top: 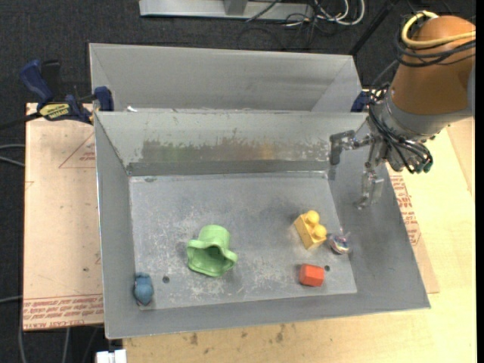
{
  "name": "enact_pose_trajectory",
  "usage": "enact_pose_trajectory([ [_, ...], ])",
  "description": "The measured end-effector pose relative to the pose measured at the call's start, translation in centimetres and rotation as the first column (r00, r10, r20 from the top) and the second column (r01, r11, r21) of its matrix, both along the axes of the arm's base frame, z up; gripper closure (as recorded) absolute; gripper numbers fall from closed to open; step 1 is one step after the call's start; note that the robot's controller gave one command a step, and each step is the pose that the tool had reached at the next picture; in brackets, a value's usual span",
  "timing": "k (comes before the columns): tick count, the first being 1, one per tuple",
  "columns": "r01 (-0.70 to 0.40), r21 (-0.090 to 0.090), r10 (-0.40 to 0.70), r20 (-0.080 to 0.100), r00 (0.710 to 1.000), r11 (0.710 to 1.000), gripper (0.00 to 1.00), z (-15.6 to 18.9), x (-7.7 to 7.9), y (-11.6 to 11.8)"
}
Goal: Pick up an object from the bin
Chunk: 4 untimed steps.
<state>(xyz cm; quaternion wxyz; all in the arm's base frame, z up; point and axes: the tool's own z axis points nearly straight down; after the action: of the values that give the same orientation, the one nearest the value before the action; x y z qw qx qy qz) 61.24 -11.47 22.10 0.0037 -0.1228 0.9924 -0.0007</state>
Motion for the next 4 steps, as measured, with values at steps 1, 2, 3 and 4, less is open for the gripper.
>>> enact_pose_trajectory([
  [1, -0.196, 0.001, 0.196, -0.005, 0.98, 0.981, 0.0, -12.7, -7.1, 0.5],
  [2, -0.233, -0.004, 0.233, 0.003, 0.972, 0.972, 0.0, -12.0, 1.7, -3.9],
  [3, -0.163, 0.005, 0.163, -0.009, 0.987, 0.987, 0.0, -14.1, -1.9, 0.1],
  [4, -0.469, 0.004, 0.469, -0.007, 0.883, 0.883, 0.0, -15.2, -3.9, 3.4],
])
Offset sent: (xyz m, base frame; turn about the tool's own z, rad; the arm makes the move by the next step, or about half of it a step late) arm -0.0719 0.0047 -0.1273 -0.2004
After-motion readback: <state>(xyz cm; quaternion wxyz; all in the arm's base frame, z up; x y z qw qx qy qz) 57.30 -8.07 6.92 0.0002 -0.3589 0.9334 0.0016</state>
